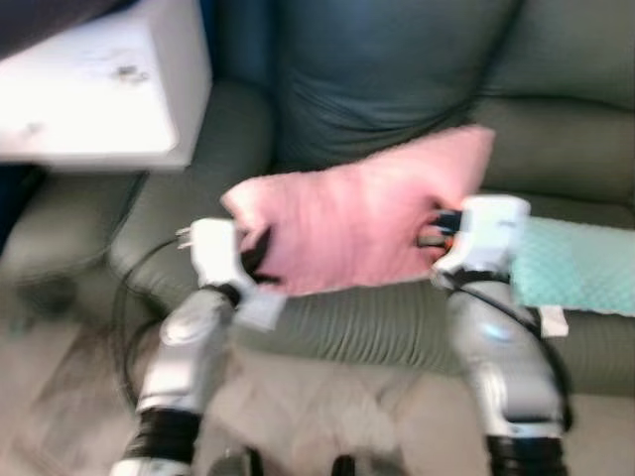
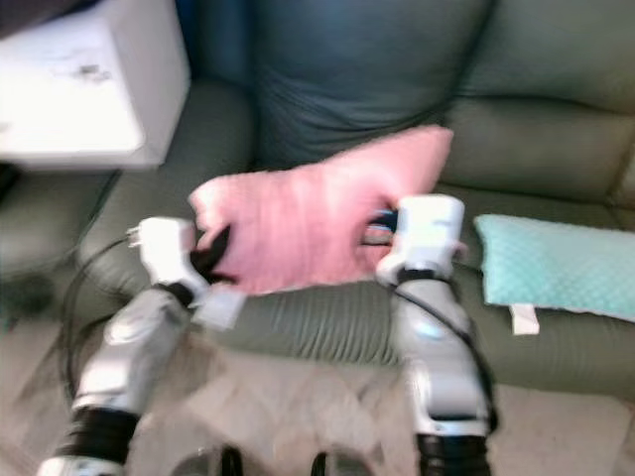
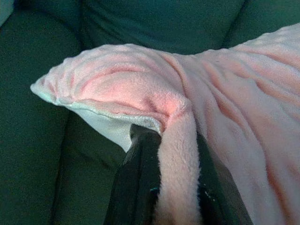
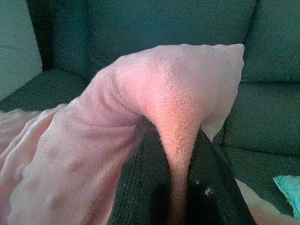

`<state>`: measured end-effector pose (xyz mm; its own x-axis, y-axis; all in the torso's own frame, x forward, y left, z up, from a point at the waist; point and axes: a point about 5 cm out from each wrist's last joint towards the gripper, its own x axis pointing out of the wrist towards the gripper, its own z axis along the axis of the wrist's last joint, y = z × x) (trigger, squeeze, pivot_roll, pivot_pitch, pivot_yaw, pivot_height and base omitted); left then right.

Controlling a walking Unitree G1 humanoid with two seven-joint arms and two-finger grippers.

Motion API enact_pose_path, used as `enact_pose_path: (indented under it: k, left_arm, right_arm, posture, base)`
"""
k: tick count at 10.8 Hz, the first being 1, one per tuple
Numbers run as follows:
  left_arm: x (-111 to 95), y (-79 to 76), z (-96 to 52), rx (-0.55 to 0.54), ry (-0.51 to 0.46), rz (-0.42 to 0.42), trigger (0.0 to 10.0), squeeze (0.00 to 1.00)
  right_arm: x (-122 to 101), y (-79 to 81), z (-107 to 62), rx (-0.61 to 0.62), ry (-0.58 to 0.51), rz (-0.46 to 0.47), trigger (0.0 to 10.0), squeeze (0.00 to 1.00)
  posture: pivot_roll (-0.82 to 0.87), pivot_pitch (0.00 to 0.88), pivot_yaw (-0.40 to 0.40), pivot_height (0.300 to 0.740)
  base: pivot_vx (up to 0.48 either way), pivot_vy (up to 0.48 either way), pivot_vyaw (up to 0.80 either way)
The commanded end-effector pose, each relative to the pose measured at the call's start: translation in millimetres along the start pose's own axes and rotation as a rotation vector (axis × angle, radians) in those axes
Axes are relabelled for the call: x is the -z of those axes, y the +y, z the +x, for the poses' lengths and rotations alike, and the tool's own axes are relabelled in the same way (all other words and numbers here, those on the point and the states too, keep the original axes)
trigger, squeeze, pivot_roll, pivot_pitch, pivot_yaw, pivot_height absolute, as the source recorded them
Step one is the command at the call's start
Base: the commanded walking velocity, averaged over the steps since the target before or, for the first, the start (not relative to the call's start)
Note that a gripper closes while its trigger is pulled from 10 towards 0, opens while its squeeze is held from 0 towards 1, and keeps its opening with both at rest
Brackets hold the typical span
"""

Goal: Move the pillow to the sofa

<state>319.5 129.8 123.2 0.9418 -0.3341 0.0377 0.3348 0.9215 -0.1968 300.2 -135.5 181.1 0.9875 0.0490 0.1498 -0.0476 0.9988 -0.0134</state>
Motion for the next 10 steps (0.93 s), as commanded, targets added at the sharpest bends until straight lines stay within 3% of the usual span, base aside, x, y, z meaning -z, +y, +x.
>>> enact_pose_path:
  k: [1, 8, 10]
  left_arm:
    - [-0.3, -12.8, 2.0, 0.049, -0.005, 0.0, 10.0, 0.0]
    - [5.8, -14.3, 1.2, 0.043, 0.02, -0.005, 10.0, 0.0]
    - [5.2, -15.3, 1.5, 0.05, 0.019, -0.014, 10.0, 0.0]
  right_arm:
    - [-3.4, -8.3, -2.1, 0.024, -0.015, -0.013, 10.0, 0.0]
    - [-2.4, -7.4, -0.3, 0.014, -0.005, -0.017, 10.0, 0.0]
    - [-2.4, -7.3, 0.2, 0.014, -0.005, -0.02, 10.0, 0.0]
  posture:
    - [-0.11, 0.207, -0.05, 0.74]
    - [-0.11, 0.203, -0.056, 0.74]
    - [-0.11, 0.202, -0.058, 0.74]
  base:
    - [0.0, 0.0, 0.0]
    - [0.0, 0.0, 0.0]
    - [0.0, -0.375, 0.0]
